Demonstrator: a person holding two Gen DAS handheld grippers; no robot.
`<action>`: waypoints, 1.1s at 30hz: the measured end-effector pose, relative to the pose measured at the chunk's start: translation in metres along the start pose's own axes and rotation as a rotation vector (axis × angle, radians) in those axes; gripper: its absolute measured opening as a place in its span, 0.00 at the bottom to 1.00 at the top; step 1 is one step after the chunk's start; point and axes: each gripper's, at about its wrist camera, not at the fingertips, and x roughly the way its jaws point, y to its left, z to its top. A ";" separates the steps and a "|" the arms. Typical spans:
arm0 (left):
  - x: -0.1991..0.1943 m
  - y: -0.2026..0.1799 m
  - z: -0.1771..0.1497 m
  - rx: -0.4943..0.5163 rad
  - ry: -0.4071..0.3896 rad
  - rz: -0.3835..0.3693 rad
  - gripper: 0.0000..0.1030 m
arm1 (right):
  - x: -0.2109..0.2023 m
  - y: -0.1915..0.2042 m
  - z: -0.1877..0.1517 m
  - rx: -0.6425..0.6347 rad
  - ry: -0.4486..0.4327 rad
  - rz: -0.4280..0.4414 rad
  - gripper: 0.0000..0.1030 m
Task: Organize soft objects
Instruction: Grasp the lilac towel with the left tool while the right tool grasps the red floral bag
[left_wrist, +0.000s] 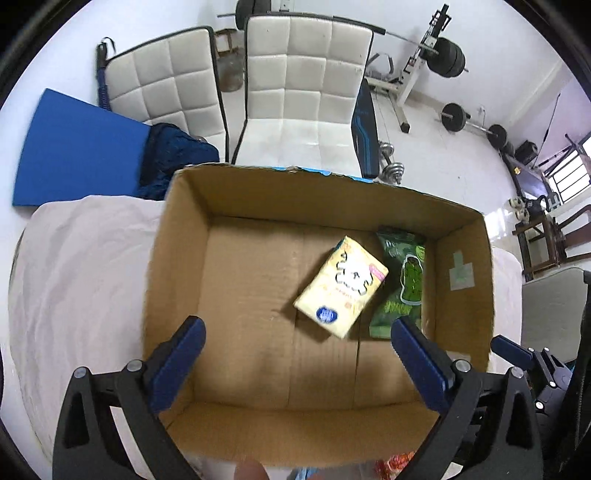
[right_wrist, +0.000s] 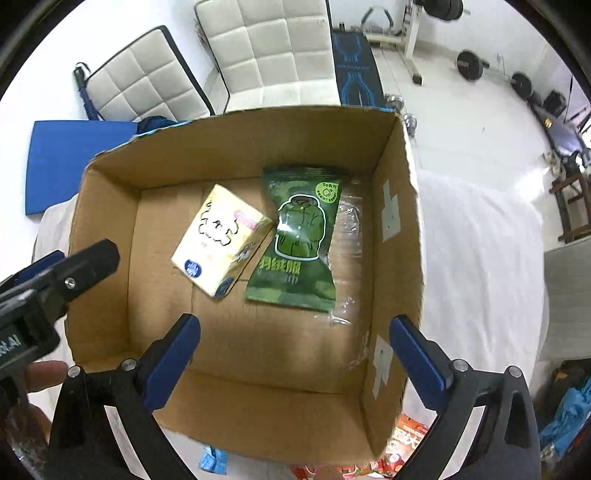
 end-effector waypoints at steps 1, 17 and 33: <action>-0.006 0.002 -0.004 -0.002 -0.010 0.003 1.00 | -0.007 0.003 -0.006 -0.006 -0.017 0.000 1.00; -0.103 0.052 -0.099 0.094 -0.141 0.067 1.00 | -0.092 0.011 -0.096 0.169 -0.136 0.060 1.00; 0.019 0.170 -0.228 -0.309 0.306 0.074 1.00 | 0.072 -0.072 -0.198 0.662 0.267 0.079 0.93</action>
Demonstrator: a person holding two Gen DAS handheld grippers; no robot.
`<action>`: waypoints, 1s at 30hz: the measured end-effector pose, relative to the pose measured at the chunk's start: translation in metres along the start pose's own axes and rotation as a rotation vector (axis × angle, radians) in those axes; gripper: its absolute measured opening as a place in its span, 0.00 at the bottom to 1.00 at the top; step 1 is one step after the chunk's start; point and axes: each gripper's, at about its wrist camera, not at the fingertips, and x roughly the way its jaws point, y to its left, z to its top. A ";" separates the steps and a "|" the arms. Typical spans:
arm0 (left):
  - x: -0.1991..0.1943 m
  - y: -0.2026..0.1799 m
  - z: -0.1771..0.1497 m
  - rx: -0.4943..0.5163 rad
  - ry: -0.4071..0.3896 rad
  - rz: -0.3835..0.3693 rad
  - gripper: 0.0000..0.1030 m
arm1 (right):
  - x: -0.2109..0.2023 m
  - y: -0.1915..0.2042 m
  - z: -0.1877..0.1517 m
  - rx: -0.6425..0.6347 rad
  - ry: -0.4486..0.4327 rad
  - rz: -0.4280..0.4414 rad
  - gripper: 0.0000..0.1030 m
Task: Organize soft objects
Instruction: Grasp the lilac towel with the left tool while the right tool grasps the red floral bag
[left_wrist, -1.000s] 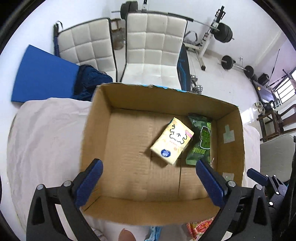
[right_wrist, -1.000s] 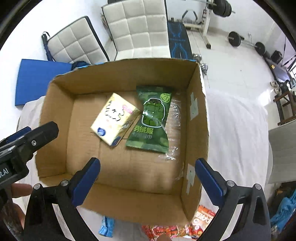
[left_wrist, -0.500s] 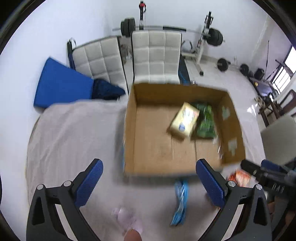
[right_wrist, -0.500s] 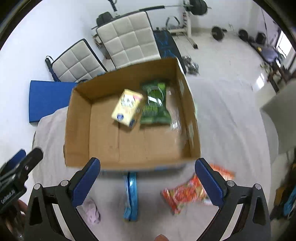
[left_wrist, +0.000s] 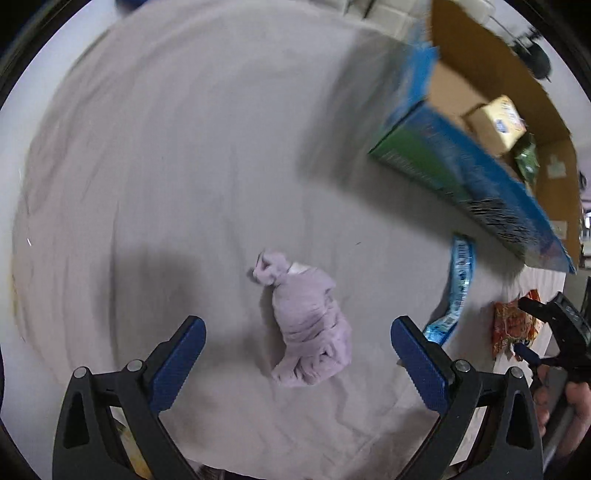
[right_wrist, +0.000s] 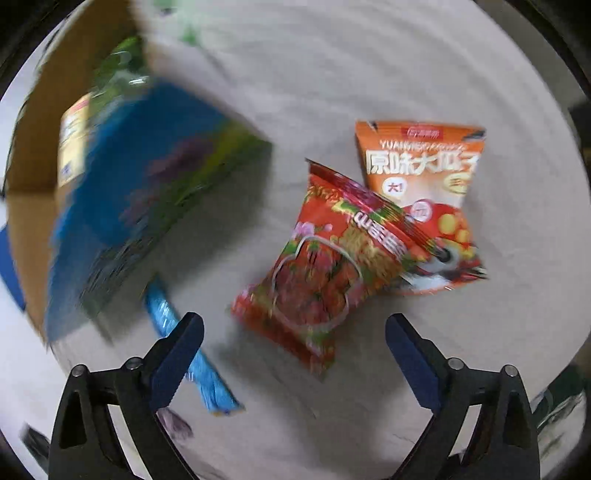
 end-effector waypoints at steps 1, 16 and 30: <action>0.006 0.002 0.000 -0.009 0.012 0.008 1.00 | 0.008 0.000 0.004 0.007 -0.003 -0.017 0.86; 0.079 -0.032 0.013 0.058 0.177 0.029 1.00 | 0.043 0.028 -0.052 -0.438 0.073 -0.224 0.51; 0.103 -0.088 -0.014 0.170 0.150 0.063 0.50 | 0.038 0.018 -0.084 -0.543 0.105 -0.221 0.57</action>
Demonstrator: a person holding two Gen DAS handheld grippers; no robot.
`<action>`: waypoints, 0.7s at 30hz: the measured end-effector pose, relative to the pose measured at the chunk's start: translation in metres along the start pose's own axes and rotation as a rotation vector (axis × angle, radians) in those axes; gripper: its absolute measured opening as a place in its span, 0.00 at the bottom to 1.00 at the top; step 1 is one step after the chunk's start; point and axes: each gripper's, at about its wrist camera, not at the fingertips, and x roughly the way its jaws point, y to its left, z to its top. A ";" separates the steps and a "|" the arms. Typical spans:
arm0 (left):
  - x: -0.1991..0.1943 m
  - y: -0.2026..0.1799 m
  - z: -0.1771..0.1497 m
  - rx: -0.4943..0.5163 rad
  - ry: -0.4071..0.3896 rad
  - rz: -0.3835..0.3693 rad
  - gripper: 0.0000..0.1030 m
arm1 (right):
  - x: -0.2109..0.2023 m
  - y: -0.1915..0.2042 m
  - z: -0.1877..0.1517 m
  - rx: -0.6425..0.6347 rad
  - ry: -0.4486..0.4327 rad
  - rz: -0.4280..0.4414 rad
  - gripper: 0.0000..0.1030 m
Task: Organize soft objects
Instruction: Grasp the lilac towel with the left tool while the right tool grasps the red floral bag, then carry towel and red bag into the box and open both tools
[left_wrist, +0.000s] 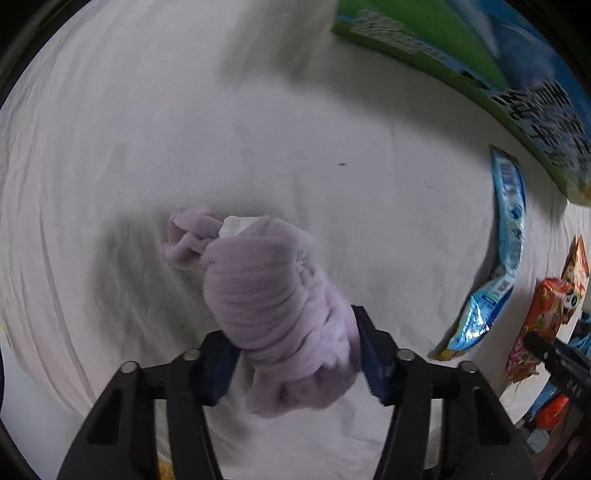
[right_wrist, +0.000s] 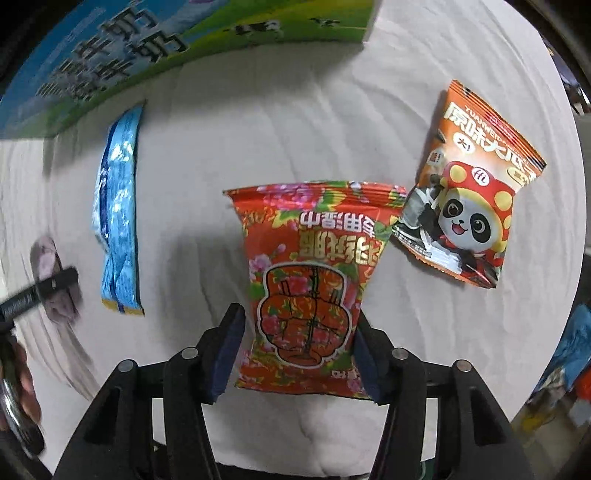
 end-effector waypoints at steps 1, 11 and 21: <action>-0.002 -0.004 -0.002 0.005 -0.009 0.001 0.47 | 0.000 -0.002 0.002 0.007 -0.002 -0.001 0.57; -0.014 -0.066 -0.039 0.107 -0.026 -0.049 0.42 | 0.014 0.016 -0.012 -0.108 0.039 -0.047 0.49; 0.005 -0.059 -0.014 0.014 0.015 -0.055 0.44 | 0.020 0.013 -0.013 -0.069 0.040 -0.046 0.54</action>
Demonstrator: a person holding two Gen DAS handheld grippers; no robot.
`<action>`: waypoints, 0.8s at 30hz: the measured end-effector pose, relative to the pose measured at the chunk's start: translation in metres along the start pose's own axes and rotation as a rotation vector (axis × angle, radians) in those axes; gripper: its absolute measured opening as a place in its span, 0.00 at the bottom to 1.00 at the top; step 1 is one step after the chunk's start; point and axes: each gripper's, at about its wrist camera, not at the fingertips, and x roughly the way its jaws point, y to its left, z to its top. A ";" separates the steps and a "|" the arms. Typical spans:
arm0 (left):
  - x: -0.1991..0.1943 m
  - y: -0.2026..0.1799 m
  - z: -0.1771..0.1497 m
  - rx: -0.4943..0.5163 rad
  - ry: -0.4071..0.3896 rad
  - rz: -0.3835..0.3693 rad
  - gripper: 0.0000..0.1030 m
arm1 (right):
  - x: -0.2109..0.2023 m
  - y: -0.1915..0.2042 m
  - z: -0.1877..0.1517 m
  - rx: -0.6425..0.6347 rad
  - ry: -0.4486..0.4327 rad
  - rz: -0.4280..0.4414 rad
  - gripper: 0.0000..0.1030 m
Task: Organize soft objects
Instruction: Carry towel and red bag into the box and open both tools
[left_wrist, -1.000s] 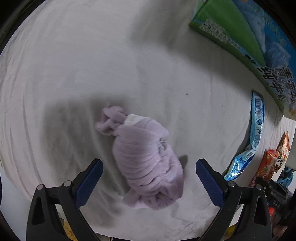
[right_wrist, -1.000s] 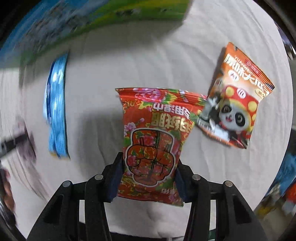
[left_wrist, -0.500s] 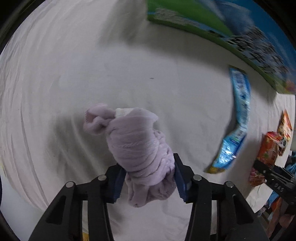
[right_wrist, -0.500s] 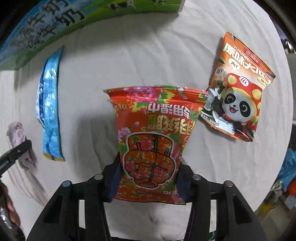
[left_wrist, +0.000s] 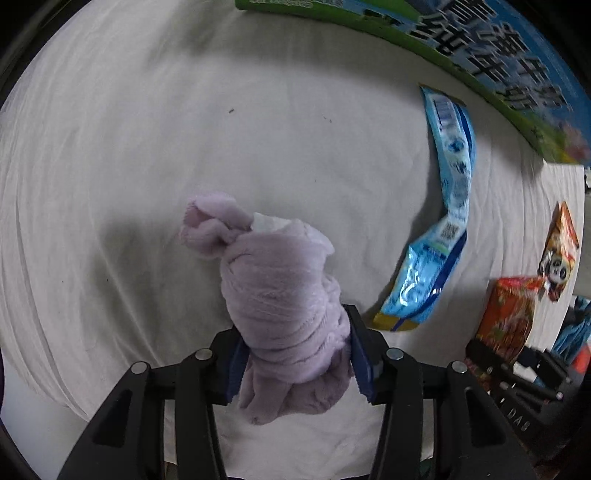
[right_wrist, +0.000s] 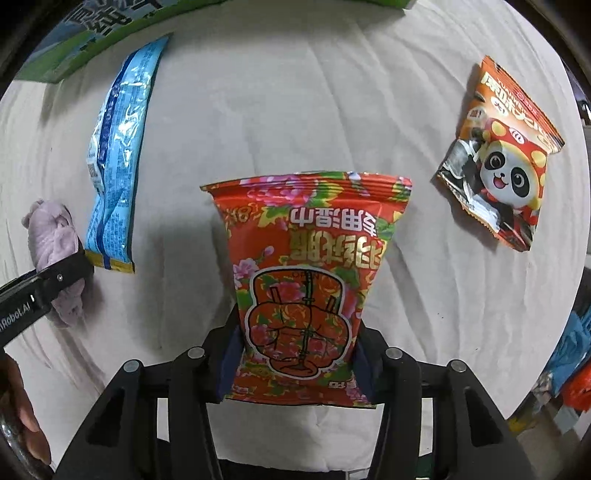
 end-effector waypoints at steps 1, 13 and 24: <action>-0.001 0.000 0.005 -0.004 -0.002 0.000 0.44 | 0.002 -0.003 0.000 0.003 0.000 0.004 0.55; -0.005 0.054 0.026 -0.072 -0.024 -0.053 0.38 | 0.008 0.006 0.002 -0.003 -0.015 -0.017 0.52; -0.052 0.008 -0.025 0.028 -0.120 -0.029 0.35 | -0.007 -0.002 -0.016 -0.006 -0.046 0.015 0.47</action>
